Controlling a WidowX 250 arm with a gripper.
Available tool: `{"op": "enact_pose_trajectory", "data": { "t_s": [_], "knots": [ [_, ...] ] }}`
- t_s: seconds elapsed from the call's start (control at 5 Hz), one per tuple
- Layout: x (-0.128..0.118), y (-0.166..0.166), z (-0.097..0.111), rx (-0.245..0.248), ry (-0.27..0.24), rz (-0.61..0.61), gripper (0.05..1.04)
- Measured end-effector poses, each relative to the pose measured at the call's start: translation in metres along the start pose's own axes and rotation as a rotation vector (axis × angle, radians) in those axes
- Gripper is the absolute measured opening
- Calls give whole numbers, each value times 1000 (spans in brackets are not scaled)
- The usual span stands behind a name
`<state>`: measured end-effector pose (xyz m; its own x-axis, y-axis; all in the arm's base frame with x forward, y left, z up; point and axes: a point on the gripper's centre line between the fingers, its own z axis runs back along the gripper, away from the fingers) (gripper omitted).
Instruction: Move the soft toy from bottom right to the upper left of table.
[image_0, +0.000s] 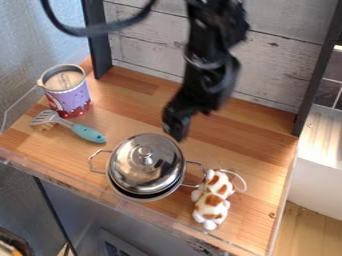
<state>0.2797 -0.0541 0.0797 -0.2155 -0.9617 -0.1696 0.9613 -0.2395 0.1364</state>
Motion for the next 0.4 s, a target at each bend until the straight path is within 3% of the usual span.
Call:
{"op": "enact_pose_trajectory", "data": {
  "t_s": [0.4],
  "knots": [
    [38,-17,7,5,-14,-81,1001]
  ]
}}
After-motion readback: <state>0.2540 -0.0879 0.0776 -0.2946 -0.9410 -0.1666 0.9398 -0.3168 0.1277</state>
